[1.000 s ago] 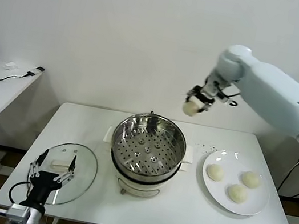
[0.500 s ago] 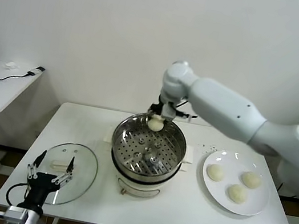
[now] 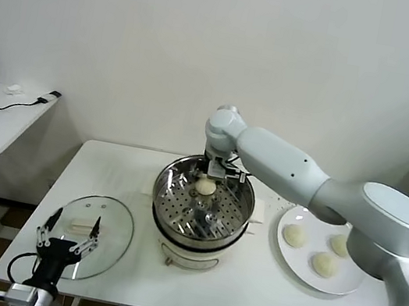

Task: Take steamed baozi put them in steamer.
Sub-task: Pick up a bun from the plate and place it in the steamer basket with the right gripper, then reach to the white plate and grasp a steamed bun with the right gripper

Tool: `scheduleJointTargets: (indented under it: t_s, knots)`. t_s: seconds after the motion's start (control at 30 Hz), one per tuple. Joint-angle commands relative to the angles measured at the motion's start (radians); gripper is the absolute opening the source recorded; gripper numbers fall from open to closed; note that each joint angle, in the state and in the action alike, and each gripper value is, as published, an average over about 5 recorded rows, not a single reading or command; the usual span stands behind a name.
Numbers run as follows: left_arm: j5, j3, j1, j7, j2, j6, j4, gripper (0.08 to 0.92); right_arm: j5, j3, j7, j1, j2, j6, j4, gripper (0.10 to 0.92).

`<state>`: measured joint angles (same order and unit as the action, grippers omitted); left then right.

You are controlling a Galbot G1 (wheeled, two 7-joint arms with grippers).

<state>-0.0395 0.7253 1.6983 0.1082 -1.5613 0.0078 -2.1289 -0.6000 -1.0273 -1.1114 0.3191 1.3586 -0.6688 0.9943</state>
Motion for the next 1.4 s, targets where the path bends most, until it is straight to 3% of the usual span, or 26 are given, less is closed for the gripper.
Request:
scheduleJointTargets:
  t_s: [0.03,0.13,0.43,0.53,0.7,0.87,1.1,1.4]
  knots:
    - [-0.002,-0.001,-0.001,-0.001,-0.002,0.0,0.004,0.823,0.016,0.006,-0.002,-0.009,0.016,0.006,-0.027,0.75]
    - [-0.002,-0.001,0.001,-0.002,-0.003,0.0,0.005,0.823,0.039,0.008,-0.004,0.013,0.001,0.002,-0.009,0.81]
    - [0.019,-0.004,0.006,-0.002,-0.002,0.01,-0.01,0.823,0.311,-0.023,-0.036,0.181,-0.205,0.07,0.164,0.823]
    - [0.022,-0.005,0.007,-0.002,-0.001,0.013,-0.017,0.823,0.517,-0.113,0.004,0.286,-0.327,0.167,0.213,0.823]
    - [0.021,-0.013,0.01,0.0,0.002,0.011,-0.027,0.823,0.851,-0.386,0.2,0.465,-0.514,0.428,0.285,0.823]
    - [0.023,-0.018,0.019,0.001,0.003,-0.004,-0.036,0.823,1.069,-0.445,0.188,0.458,-0.68,0.728,0.311,0.823]
    - [0.021,-0.023,0.025,0.003,0.004,-0.009,-0.036,0.823,1.074,-0.286,0.103,0.179,-0.806,0.923,0.23,0.823]
    - [0.013,-0.017,0.025,0.003,0.006,-0.007,-0.025,0.823,0.799,-0.061,-0.004,-0.088,-0.72,0.808,-0.003,0.823]
